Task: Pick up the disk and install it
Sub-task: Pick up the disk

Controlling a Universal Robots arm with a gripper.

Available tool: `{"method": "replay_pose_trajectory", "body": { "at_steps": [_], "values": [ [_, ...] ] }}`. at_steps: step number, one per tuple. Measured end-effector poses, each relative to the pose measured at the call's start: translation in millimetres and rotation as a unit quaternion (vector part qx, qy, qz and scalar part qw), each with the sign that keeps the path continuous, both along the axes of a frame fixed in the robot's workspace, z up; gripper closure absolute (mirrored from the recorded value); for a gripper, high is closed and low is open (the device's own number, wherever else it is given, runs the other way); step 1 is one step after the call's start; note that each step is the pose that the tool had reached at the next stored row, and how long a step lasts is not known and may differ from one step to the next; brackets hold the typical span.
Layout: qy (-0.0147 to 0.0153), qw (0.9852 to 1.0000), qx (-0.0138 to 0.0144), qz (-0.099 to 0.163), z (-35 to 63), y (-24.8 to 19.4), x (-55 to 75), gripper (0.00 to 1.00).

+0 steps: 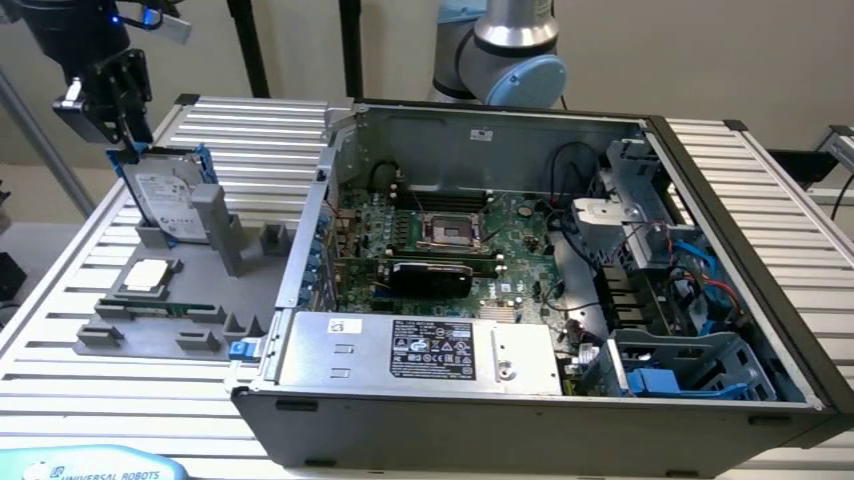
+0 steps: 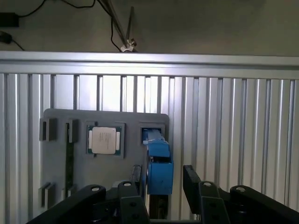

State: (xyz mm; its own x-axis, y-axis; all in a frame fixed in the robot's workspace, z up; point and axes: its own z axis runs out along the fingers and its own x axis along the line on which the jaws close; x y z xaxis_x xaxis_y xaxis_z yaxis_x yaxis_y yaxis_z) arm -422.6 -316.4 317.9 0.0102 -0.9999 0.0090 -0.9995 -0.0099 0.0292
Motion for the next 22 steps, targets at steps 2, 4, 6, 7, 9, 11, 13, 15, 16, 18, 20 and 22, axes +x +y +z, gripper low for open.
{"method": "replay_pose_trajectory", "body": {
  "at_steps": [2,4,6,7,9,11,13,15,16,18,20,22],
  "values": [
    [-0.0031,1.0,0.0,0.001,-2.7,0.0,-1.1,0.52],
    [-0.0064,1.0,0.0,0.001,-5.0,0.0,-2.2,0.52],
    [-0.01,0.9999,0.0,0.001,-7.5,0.0,-3.4,0.52],
    [-0.0115,0.9999,0.0,0.001,-9.2,0.0,-3.9,0.52],
    [-0.0131,0.9999,0.0,0.002,-12.8,0.0,-5.0,0.52],
    [-0.0147,0.9999,0.0,0.002,-16.4,0.0,-5.6,0.52],
    [-0.0159,0.9999,0.0,0.002,-20.0,-0.1,-5.8,0.52],
    [-0.016,0.9999,0.0,0.002,-23.3,0.0,-5.8,0.52],
    [-0.016,0.9999,0.0,0.002,-24.4,0.0,-5.8,0.52],
    [-0.0157,0.9999,0.0,0.001,-25.5,0.0,-5.8,0.52],
    [-0.0151,0.9999,0.0,0.0,-26.2,0.0,-5.8,0.52],
    [-0.015,0.9999,-0.0001,-0.001,-26.7,0.0,-5.8,0.52]
  ]
}}
